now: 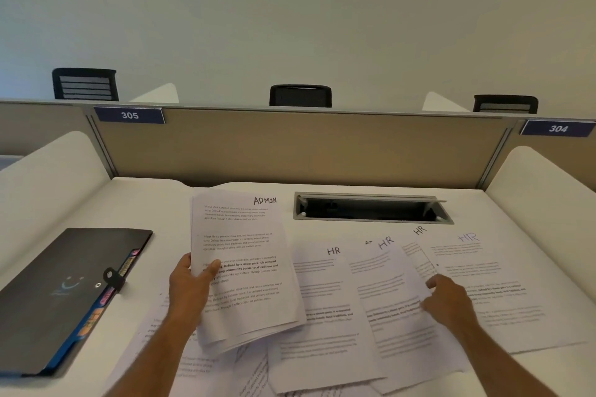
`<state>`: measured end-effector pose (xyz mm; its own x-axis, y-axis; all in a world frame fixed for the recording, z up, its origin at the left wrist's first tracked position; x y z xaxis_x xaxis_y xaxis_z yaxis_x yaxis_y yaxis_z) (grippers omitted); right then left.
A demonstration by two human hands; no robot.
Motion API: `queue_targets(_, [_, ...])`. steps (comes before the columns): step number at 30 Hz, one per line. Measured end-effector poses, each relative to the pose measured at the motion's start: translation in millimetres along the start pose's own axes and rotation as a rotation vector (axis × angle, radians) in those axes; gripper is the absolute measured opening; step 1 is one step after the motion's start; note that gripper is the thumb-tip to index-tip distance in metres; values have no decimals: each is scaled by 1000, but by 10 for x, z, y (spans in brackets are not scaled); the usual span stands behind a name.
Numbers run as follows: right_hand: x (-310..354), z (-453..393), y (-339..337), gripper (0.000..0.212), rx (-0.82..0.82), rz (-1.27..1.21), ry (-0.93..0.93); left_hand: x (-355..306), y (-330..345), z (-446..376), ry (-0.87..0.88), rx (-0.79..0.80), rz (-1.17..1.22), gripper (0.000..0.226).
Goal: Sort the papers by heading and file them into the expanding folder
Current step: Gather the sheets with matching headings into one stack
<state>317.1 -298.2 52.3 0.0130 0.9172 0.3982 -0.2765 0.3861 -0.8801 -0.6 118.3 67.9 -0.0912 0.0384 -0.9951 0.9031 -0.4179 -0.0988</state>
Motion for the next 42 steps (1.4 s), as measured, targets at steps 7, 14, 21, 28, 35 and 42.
queue_targets(7, [-179, -105, -367, 18, -151, 175, 60, 0, 95, 8, 0, 18, 4, 30])
queue_targets(14, [-392, -133, -462, 24, -307, 452, 115, -5, 119, -4, 3, 22, 6, 28])
queue_targets(21, [-76, -93, -193, 67, -289, 610, -233, 28, 181, -32, -1, 28, 0, 28])
queue_targets(28, [674, 702, 983, 75, -25, 572, -801, 10, 249, -13, -1, 38, -2, 31])
queue_targets(35, [934, 953, 1187, 88, 192, 342, -850, 5, 219, -5, -12, 34, 15, 32])
queue_targets(42, [857, 614, 804, 88, -37, 154, -261, 20, 220, 31, -25, 35, 12, 36])
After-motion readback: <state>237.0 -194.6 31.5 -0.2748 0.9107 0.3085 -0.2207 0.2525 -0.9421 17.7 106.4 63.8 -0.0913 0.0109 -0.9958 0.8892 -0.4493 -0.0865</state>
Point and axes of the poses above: each hand's wrist, its own z-axis away from the middle knuckle, its own y-axis out of the palm, x = y × z, the point moved 6 cm from there along -z, towards the middle knuckle, and after that the axes turned 5 degrees about y, right-handed, at the moved point
